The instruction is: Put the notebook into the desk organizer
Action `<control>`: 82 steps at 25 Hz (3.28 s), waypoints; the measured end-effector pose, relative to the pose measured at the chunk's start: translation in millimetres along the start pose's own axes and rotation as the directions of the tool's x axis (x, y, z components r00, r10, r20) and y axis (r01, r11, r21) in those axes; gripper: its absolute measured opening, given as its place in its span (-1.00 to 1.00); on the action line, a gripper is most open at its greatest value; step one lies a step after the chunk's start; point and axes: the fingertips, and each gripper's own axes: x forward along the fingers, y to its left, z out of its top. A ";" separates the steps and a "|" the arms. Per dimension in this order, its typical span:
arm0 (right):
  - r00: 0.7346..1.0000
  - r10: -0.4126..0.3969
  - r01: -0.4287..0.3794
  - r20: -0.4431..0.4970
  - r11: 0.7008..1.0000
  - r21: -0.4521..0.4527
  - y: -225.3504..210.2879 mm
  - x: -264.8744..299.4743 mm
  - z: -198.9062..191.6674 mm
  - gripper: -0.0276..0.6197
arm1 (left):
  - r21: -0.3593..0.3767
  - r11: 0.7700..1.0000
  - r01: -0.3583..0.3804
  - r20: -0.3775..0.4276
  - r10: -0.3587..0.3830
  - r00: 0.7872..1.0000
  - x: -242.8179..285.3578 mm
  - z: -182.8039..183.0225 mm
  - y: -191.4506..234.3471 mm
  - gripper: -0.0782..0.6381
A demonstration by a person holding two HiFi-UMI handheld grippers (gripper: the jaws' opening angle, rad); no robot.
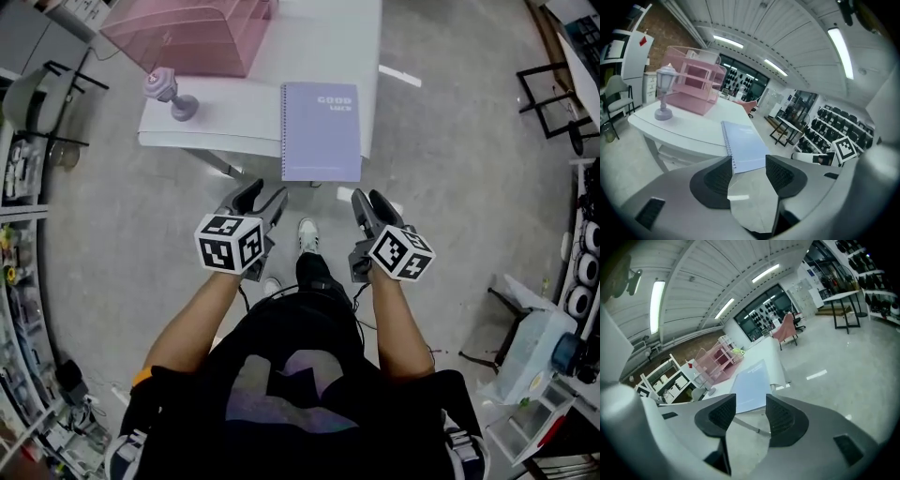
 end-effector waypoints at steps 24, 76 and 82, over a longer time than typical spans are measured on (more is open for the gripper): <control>0.990 0.079 -0.034 -0.113 0.933 0.357 -49.8 86.3 -16.8 -0.38 | -0.301 0.953 0.015 -0.160 -0.066 0.985 96.6 -35.6 36.5 -0.31; 0.914 0.404 -0.318 0.026 0.756 -0.572 247.7 136.0 320.5 -0.78 | -0.204 0.965 -0.162 0.439 0.238 0.867 -22.0 336.6 39.1 -0.60; 0.867 0.487 -0.441 -0.106 0.652 -0.616 256.1 182.2 352.3 -0.78 | -0.300 0.915 -0.268 0.452 0.384 0.805 0.1 368.1 47.2 -0.59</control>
